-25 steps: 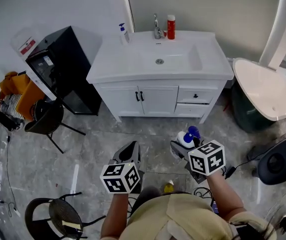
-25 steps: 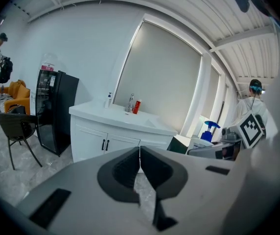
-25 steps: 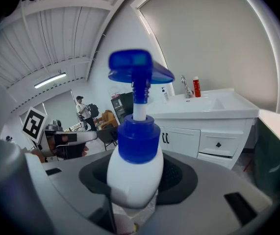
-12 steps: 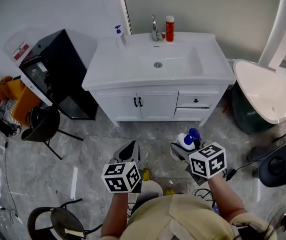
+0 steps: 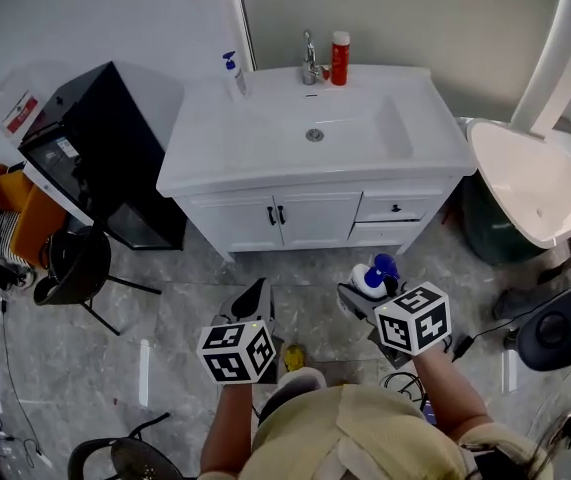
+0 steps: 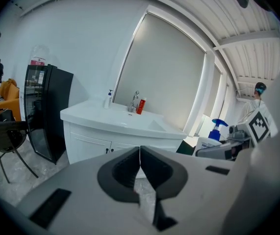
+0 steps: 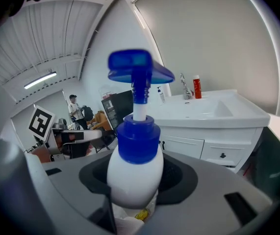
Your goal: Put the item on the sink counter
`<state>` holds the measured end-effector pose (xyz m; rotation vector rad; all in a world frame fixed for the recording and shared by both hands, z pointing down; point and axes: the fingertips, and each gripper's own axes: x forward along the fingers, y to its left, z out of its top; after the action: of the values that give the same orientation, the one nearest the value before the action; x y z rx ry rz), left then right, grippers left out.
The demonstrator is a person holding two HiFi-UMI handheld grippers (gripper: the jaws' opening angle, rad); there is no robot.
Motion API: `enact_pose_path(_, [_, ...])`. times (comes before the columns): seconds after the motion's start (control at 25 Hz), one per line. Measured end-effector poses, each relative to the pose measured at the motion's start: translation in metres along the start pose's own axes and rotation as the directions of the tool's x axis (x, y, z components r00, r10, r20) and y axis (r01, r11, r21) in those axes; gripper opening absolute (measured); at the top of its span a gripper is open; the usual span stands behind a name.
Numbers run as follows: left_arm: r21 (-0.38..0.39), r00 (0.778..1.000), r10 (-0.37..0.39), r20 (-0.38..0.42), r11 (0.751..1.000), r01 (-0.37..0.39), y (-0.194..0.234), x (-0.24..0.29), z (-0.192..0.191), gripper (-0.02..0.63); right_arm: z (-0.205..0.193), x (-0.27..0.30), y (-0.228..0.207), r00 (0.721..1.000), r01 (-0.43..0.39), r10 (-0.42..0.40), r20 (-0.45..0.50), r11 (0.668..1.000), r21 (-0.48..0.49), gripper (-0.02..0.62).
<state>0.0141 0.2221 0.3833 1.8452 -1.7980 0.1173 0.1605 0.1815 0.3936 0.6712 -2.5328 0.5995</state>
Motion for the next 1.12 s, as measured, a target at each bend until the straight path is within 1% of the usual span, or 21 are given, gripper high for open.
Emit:
enact_pose_path(0.32, [-0.014,0.998,-0.056,-0.02,0.998,0.055,0.037,0.021,0.025,0.04,0.028,0.041,0.008,1.0,0.029,-0.029,0.0,1.0,0.013,0.21])
enact_pose_path(0.68, [-0.029,0.996,-0.083,-0.03,0.996,0.082,0.081,0.035,0.044,0.04,0.051,0.085,0.017,0.999,0.049,-0.049,-0.001,0.999,0.014,0.21])
enact_pose_path(0.96, [-0.024,0.994,-0.106,-0.042,0.994,0.105,0.104,0.042,0.052,0.04,0.061,0.107,0.022,0.998,0.069,-0.069,-0.003,0.997,0.022,0.21])
enact_pose_path(1.12, [-0.03,0.992,-0.116,-0.043,0.993,0.115,0.11,0.048,0.056,0.04,0.066,0.114,0.022,0.997,0.078,-0.078,-0.013,0.997,0.016,0.21])
